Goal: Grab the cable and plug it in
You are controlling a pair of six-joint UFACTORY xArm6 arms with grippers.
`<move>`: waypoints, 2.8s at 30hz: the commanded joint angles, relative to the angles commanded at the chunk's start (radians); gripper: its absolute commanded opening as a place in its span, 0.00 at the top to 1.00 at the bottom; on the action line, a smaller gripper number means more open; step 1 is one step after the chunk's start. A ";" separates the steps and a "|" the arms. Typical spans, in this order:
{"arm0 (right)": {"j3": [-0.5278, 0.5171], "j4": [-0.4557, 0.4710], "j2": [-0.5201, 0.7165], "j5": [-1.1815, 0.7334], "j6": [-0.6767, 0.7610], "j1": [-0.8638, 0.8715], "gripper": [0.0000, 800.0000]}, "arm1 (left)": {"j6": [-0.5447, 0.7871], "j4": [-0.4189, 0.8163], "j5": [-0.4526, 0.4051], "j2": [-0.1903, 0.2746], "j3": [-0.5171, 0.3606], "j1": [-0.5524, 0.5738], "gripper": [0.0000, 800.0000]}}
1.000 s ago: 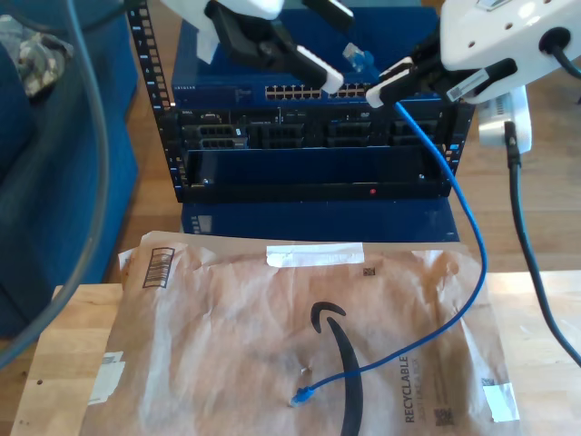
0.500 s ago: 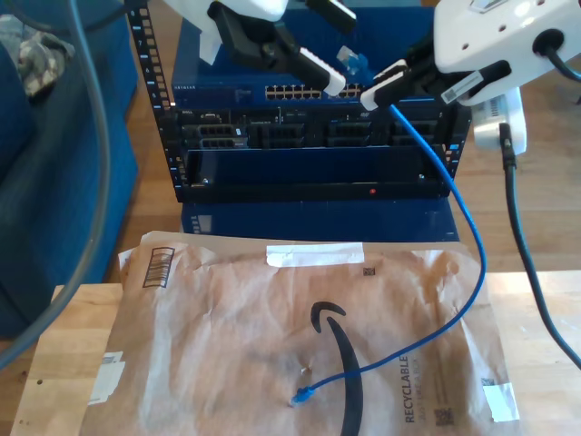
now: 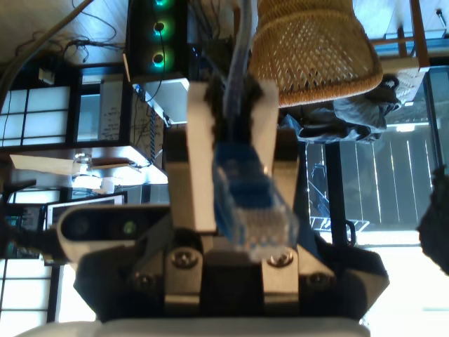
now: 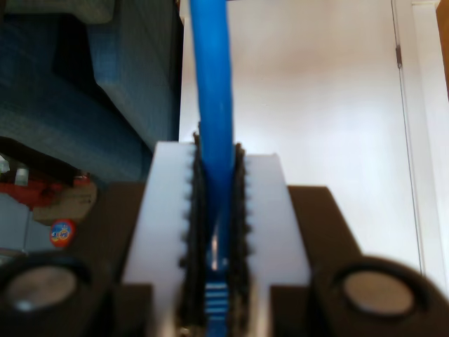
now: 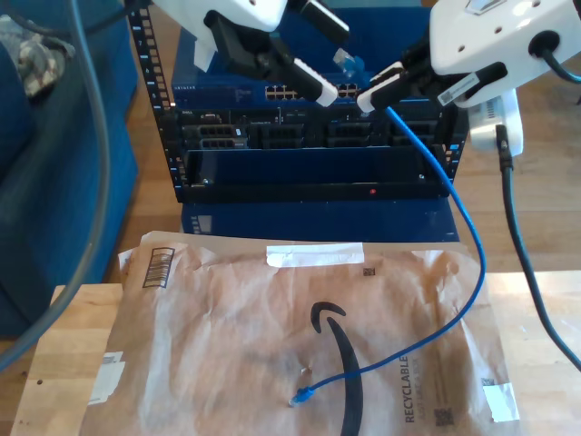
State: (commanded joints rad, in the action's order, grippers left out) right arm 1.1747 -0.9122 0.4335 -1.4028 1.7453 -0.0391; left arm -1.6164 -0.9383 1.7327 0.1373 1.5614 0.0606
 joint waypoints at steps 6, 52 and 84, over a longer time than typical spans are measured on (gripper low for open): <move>0.000 0.000 -0.002 0.002 0.000 -0.011 0.99 | 0.002 0.000 -0.002 0.000 0.000 0.000 0.00; -0.002 0.000 -0.006 0.002 0.000 -0.009 0.99 | -0.002 -0.003 -0.046 0.011 -0.012 -0.008 0.80; 0.132 0.014 0.026 0.011 -0.008 -0.002 0.00 | -0.049 -0.015 -0.054 0.023 -0.068 -0.017 1.00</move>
State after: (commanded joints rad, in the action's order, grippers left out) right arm 1.3067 -0.8984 0.4595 -1.3920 1.7377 -0.0407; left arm -1.6655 -0.9536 1.6790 0.1603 1.4939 0.0437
